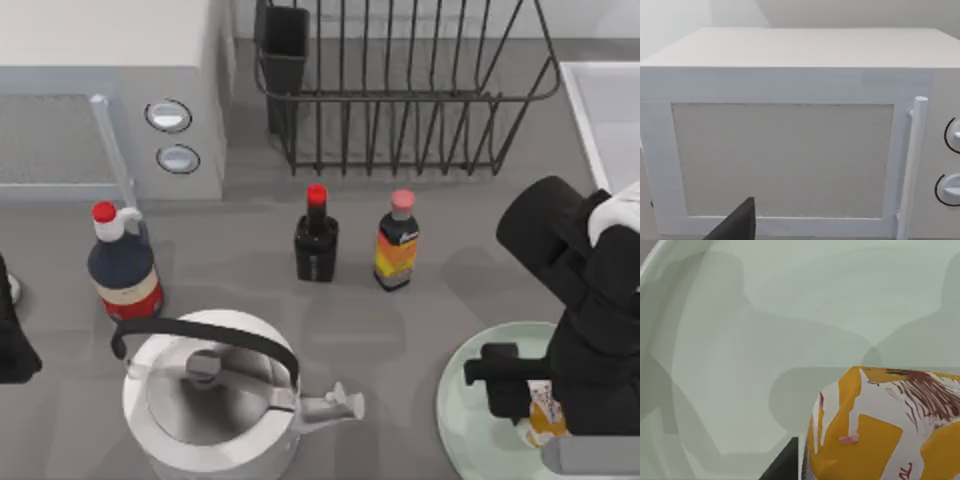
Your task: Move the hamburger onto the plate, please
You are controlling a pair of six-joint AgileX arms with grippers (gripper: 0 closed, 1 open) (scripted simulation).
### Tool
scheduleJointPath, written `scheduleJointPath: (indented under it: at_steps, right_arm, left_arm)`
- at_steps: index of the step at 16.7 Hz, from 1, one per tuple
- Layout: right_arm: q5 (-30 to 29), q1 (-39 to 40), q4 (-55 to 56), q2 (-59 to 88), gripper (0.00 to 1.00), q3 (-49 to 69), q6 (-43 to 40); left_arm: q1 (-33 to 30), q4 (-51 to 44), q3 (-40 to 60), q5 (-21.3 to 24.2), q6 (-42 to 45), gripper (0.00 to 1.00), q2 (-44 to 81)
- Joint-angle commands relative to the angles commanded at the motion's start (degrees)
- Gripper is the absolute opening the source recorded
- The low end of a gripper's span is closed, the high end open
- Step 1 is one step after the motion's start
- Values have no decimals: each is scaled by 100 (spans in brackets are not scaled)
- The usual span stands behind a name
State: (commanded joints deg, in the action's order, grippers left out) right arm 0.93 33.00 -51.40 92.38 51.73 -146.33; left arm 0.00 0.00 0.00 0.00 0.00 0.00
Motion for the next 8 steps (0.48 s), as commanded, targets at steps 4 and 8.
scheduleJointPath:
  at_steps: [4,8]
  right_arm:
    - [0,0,0,0,100,0,0]
    - [0,0,0,0,100,0,0]
  left_arm:
    - [0,0,0,0,0,100,0]
    - [0,0,0,0,0,100,0]
